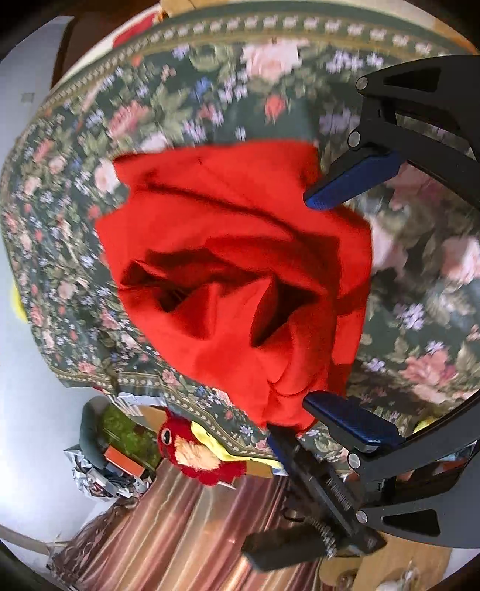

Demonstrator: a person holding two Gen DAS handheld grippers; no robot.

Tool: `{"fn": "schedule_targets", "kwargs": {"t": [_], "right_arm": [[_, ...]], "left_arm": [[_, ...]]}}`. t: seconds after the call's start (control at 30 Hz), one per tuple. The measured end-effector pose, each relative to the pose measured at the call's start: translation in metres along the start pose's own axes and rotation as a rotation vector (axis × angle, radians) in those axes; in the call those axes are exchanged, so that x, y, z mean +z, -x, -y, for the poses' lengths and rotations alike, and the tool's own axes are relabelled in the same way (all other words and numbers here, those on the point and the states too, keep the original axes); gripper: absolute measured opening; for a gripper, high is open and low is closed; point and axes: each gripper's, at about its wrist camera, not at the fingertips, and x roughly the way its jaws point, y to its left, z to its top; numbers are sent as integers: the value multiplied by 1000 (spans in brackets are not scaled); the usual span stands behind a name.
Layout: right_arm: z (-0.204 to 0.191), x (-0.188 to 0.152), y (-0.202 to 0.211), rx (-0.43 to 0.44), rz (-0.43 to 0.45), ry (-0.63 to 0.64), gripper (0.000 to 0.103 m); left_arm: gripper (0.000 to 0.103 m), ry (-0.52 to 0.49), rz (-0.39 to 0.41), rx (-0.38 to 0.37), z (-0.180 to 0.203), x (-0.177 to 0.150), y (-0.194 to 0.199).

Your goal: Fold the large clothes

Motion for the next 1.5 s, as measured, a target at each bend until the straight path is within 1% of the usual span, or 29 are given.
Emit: {"fn": "schedule_targets", "kwargs": {"t": [0.07,0.13,0.2,0.3,0.37,0.4,0.43,0.47,0.5,0.53,0.57,0.6,0.7,0.73,0.77,0.8,0.83,0.87,0.93,1.03,1.07,1.17,1.23,1.3,1.4,1.5], "right_arm": [[3,2,-11,16,-23,-30,98],[7,3,-17,29,-38,-62,98],[11,4,-22,30,-33,-89,98],[16,9,-27,29,-27,-109,98],[16,12,-28,20,-15,-107,94],[13,14,-28,9,-5,-91,84],[10,16,-28,-8,0,-68,67],[6,17,-28,-27,-1,-41,58],[4,16,-28,-38,-3,-22,43],[1,16,-26,-49,2,7,33],[-4,15,-24,-53,12,38,26],[-8,16,-21,-49,22,63,17],[-18,17,1,-34,79,120,14],[-21,18,11,-18,95,136,14],[-24,20,20,-2,111,149,14],[-28,23,30,7,129,165,13],[-33,24,36,7,148,181,13],[-37,25,43,-1,168,204,13],[-45,27,52,-15,197,242,13],[-44,28,61,-31,219,269,13],[-41,28,62,-43,228,269,13],[-20,29,57,-71,216,248,13],[-5,29,47,-100,184,227,13],[13,28,33,-121,135,203,13],[33,21,19,-139,94,178,14],[47,13,17,-151,81,169,19]], "left_arm": [[85,7,-20,-29,-1,-7,-10],[85,-10,-47,-46,4,-15,-19],[85,-17,-51,-57,5,-24,-26],[86,0,-58,-76,3,-30,-31],[86,18,-62,-88,0,-32,-32],[86,16,-62,-86,-1,-33,-32],[86,5,-59,-77,1,-35,-31],[86,-10,-55,-59,3,-35,-29],[86,-26,-50,-43,6,-36,-26],[85,-43,-45,-29,8,-36,-23],[85,-64,-35,-13,12,-35,-19],[85,-72,-31,-10,13,-35,-15],[85,-115,-40,-30,22,-36,-4],[85,-154,-40,-28,29,-37,2],[85,-183,-30,-13,34,-39,7],[85,-226,-5,21,43,-39,16],[85,-245,16,40,47,-38,23],[85,-248,41,55,49,-36,31],[85,-218,102,70,49,-26,51],[85,-173,166,81,46,-8,66],[85,-162,168,92,45,-3,64],[85,-157,117,120,45,3,43],[86,-171,44,137,48,-2,15],[86,-173,19,122,49,-10,2],[96,-162,29,108,49,-17,-6],[96,-178,25,114,52,-22,-9]]}}
